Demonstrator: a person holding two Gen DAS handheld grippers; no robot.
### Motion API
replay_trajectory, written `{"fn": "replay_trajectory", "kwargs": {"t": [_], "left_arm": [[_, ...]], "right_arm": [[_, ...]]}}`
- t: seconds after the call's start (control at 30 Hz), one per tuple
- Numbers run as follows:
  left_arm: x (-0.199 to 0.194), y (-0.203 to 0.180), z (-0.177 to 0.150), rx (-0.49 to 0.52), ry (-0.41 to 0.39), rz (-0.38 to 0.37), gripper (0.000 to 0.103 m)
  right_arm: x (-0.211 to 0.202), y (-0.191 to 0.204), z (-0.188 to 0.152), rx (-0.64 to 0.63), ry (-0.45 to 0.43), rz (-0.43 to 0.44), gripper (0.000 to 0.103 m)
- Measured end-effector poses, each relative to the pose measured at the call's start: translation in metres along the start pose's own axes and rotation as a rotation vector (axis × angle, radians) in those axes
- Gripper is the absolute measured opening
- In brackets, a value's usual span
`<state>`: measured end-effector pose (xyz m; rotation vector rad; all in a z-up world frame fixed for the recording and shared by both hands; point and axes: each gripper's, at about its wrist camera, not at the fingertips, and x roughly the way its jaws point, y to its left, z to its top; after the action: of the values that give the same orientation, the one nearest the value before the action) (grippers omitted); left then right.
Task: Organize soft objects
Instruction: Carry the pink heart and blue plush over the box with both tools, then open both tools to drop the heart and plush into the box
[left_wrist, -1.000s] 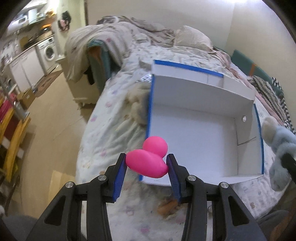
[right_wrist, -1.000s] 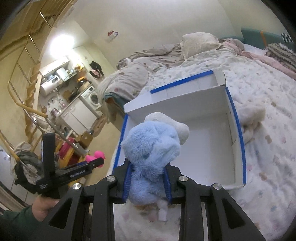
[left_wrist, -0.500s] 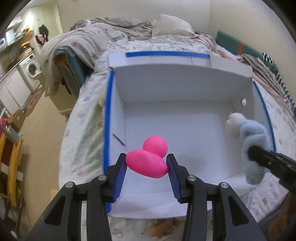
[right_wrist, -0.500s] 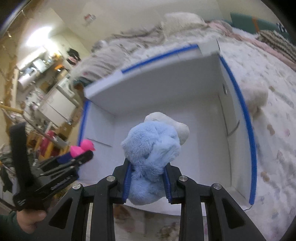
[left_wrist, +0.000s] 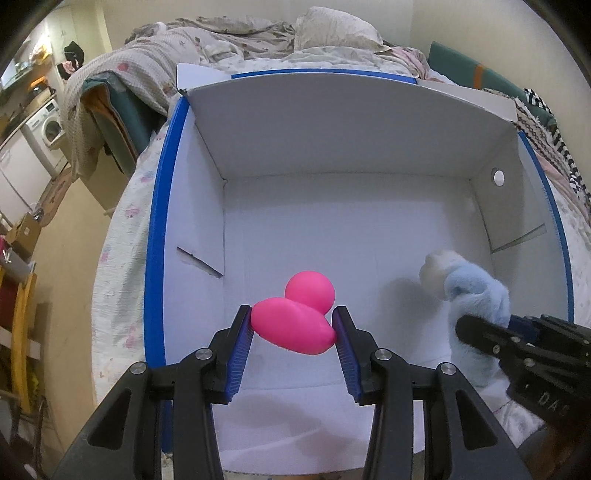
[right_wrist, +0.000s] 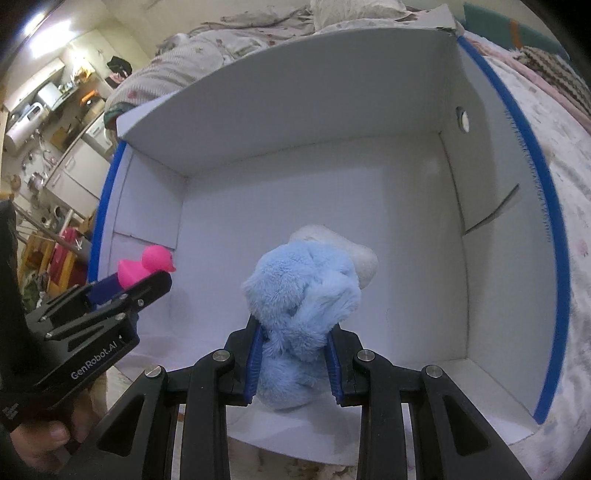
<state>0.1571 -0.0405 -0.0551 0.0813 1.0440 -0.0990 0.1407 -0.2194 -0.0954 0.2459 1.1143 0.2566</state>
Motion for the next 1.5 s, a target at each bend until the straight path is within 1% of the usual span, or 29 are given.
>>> {"fn": "replay_trajectory", "kwargs": {"t": [0.13, 0.3, 0.4, 0.5, 0.53, 0.57, 0.7, 0.73, 0.77, 0.83, 0.9, 0.97, 1.0, 1.07, 1.13, 1.23, 1.27, 1.33, 1.37, 1.43, 1.5], "left_arm": [[0.004, -0.001, 0.001, -0.006, 0.002, -0.001, 0.04], [0.008, -0.007, 0.001, 0.013, 0.014, 0.006, 0.04], [0.012, -0.008, 0.001, 0.01, 0.03, 0.008, 0.04], [0.016, -0.008, 0.001, 0.004, 0.041, 0.009, 0.04], [0.017, -0.008, 0.0, -0.002, 0.048, 0.005, 0.04], [0.018, -0.007, -0.001, -0.005, 0.052, 0.0, 0.04], [0.013, -0.01, -0.002, 0.008, 0.032, 0.01, 0.041], [0.013, -0.01, -0.002, 0.012, 0.029, 0.009, 0.042], [0.012, -0.01, -0.002, 0.015, 0.028, 0.008, 0.045], [0.01, -0.009, -0.002, 0.012, 0.024, 0.01, 0.048], [0.008, -0.007, -0.002, 0.009, 0.017, 0.012, 0.052], [0.005, -0.006, -0.003, 0.012, 0.009, 0.012, 0.058], [0.003, -0.007, -0.004, 0.011, 0.005, 0.009, 0.059], [-0.001, -0.005, -0.004, 0.001, -0.005, 0.003, 0.059], [-0.005, -0.002, -0.004, -0.011, -0.011, -0.008, 0.059], [-0.009, 0.0, -0.002, -0.029, -0.012, -0.022, 0.061], [-0.011, 0.0, -0.002, -0.033, -0.017, -0.025, 0.063], [-0.015, 0.002, -0.001, -0.037, -0.025, -0.023, 0.064], [-0.017, 0.003, -0.001, -0.043, -0.03, -0.022, 0.064], [-0.021, 0.005, -0.002, -0.054, -0.035, -0.026, 0.064], [-0.025, 0.008, -0.003, -0.062, -0.043, -0.029, 0.064]], "right_arm": [[0.006, 0.001, 0.002, 0.0, 0.02, -0.008, 0.032], [0.013, 0.0, 0.003, 0.014, 0.05, -0.023, 0.032], [0.02, 0.005, 0.01, 0.021, 0.064, -0.023, 0.032], [0.022, 0.003, 0.011, 0.041, 0.07, -0.021, 0.035], [0.022, 0.002, 0.012, 0.045, 0.07, -0.024, 0.04], [0.021, 0.002, 0.013, 0.049, 0.067, -0.025, 0.049], [0.011, 0.002, 0.015, 0.057, 0.027, 0.0, 0.06], [0.009, 0.002, 0.016, 0.057, 0.016, 0.0, 0.067], [0.007, 0.002, 0.017, 0.059, 0.005, 0.002, 0.071], [0.003, 0.002, 0.018, 0.066, -0.012, 0.012, 0.073], [-0.001, 0.001, 0.018, 0.072, -0.025, 0.012, 0.078], [-0.005, -0.001, 0.019, 0.081, -0.045, 0.013, 0.088], [-0.007, -0.002, 0.019, 0.087, -0.054, 0.017, 0.092], [-0.012, -0.003, 0.02, 0.1, -0.074, 0.025, 0.103], [-0.015, -0.005, 0.019, 0.111, -0.089, 0.034, 0.103], [-0.023, -0.008, 0.016, 0.115, -0.131, 0.025, 0.103], [-0.026, -0.007, 0.015, 0.111, -0.15, 0.024, 0.103], [-0.031, -0.006, 0.013, 0.098, -0.183, 0.032, 0.103], [-0.032, -0.005, 0.011, 0.085, -0.195, 0.016, 0.103], [-0.032, -0.003, 0.007, 0.059, -0.195, -0.019, 0.103], [-0.033, -0.005, 0.004, 0.064, -0.186, -0.011, 0.103]]}}
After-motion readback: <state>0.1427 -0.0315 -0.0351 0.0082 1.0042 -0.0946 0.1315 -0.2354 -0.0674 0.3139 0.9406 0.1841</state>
